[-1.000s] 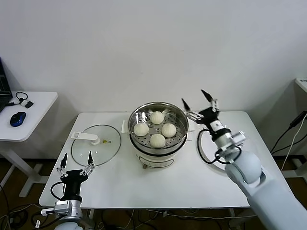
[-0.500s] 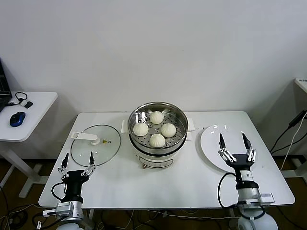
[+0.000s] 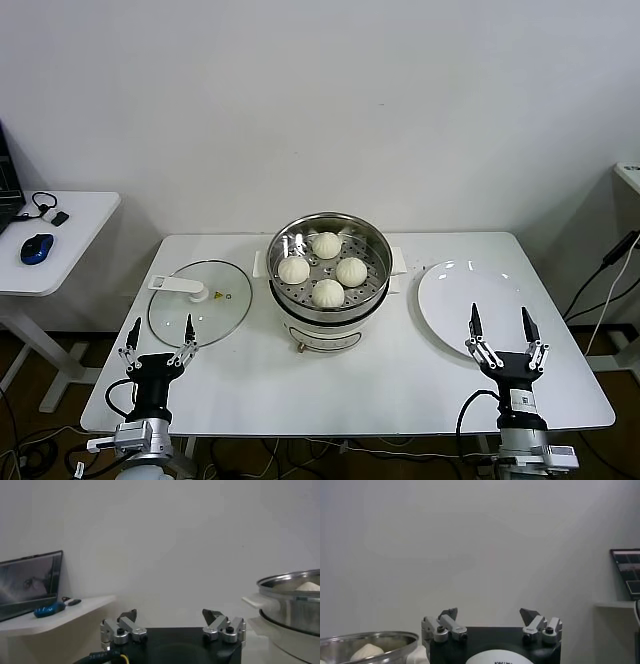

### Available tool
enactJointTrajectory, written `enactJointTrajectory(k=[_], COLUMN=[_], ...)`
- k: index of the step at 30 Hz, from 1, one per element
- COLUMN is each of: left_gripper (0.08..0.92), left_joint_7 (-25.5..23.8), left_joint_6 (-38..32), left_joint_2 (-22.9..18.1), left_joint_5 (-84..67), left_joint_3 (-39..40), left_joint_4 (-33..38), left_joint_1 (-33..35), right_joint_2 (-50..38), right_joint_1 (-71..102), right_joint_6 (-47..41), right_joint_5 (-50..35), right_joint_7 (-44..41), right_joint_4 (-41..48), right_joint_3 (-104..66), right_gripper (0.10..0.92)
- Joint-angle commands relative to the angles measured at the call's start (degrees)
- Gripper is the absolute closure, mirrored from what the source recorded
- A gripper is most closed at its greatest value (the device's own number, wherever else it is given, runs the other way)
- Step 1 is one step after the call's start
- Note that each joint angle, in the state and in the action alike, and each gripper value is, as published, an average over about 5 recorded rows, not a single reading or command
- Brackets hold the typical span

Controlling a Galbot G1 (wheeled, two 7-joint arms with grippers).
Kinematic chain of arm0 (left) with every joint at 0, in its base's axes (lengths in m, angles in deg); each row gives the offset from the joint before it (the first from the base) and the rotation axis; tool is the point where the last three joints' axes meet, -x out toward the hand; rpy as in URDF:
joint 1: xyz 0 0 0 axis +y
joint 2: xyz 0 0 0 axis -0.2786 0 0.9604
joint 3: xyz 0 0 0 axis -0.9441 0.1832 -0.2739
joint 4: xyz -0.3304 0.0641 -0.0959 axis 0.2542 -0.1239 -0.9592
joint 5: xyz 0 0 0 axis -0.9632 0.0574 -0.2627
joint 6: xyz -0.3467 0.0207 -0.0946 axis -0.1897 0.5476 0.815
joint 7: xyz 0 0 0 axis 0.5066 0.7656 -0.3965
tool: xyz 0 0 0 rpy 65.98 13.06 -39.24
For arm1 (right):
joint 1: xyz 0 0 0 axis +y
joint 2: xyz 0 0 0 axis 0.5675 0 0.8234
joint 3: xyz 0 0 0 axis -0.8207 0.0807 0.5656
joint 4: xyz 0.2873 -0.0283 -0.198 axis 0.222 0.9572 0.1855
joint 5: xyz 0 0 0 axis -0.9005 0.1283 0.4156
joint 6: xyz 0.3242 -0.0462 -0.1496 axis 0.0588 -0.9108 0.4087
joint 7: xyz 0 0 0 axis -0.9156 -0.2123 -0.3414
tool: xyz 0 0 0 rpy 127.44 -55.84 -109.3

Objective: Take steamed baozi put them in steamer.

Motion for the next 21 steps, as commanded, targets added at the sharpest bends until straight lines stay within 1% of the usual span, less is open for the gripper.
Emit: enactJointTrajectory(k=[1,21], left_gripper=[0.177,0.177], left_joint_7=[0.0,-0.1], left_joint_6=[-0.1,-0.4], left_joint_2=[-2.2,-1.9], left_joint_5=[0.2,0.3], left_joint_3=[0.1,0.7], left_joint_4=[0.1,0.2], left_joint_1=[0.0,-0.1], right_joint_2=[1.9,2.2], right_joint_1=[2.3,3.0], right_joint_6=[2.0,1.9], right_joint_5=[1.6,3.2], right_joint_7=[0.2,1.1], right_joint_4=[-0.4,-0.3], right_joint_3=[-0.6,1.4], right_gripper=[0.203,0.203])
